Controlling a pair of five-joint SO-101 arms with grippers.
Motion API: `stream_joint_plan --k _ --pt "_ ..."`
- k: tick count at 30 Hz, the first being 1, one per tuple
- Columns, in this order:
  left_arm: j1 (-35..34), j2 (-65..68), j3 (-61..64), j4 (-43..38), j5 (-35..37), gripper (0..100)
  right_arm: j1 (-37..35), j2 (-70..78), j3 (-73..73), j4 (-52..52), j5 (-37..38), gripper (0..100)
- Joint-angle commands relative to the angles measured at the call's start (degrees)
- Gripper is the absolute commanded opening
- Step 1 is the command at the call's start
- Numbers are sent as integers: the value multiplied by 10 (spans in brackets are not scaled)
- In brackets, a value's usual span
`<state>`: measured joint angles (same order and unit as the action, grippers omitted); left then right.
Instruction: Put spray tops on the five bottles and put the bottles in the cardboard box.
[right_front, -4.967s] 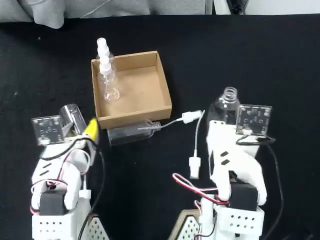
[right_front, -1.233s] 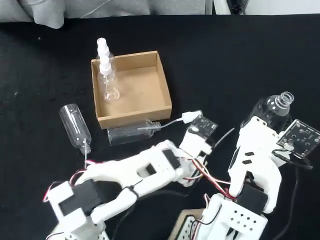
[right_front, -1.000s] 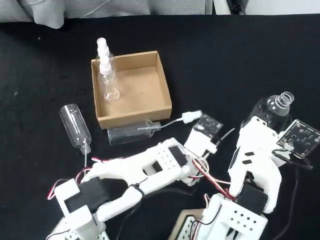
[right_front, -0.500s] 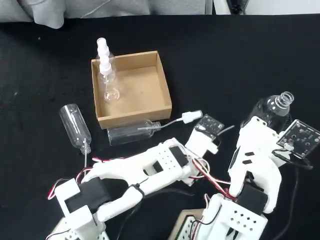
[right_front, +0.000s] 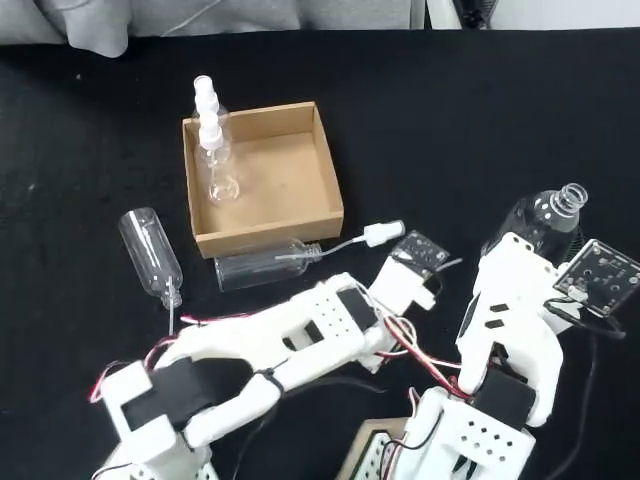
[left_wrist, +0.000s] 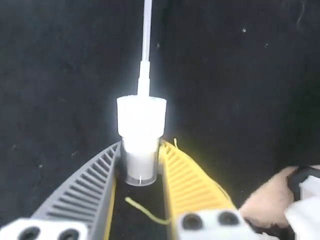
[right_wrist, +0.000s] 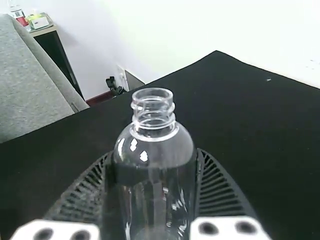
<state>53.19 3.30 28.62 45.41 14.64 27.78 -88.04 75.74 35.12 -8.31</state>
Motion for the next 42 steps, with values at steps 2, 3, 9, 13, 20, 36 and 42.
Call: stream_joint_plan --k 2,3,9,13,20,36,42 --pt "-34 -108 4 17 -1 29 12 -12 -2 -18 2 74" --pt "-38 -122 9 17 -1 29 12 -12 -2 -18 2 74" --pt "-36 -200 49 13 0 29 12 -12 -2 -17 2 74" --pt "-41 -229 58 17 36 29 12 -12 -2 -17 2 74" --pt "-40 -266 73 24 53 29 12 -12 -1 -17 2 74" --pt "-65 -423 132 20 131 29 12 -11 -1 -17 2 74" --pt "-65 -507 164 20 150 29 -4 -11 3 -18 23 72"
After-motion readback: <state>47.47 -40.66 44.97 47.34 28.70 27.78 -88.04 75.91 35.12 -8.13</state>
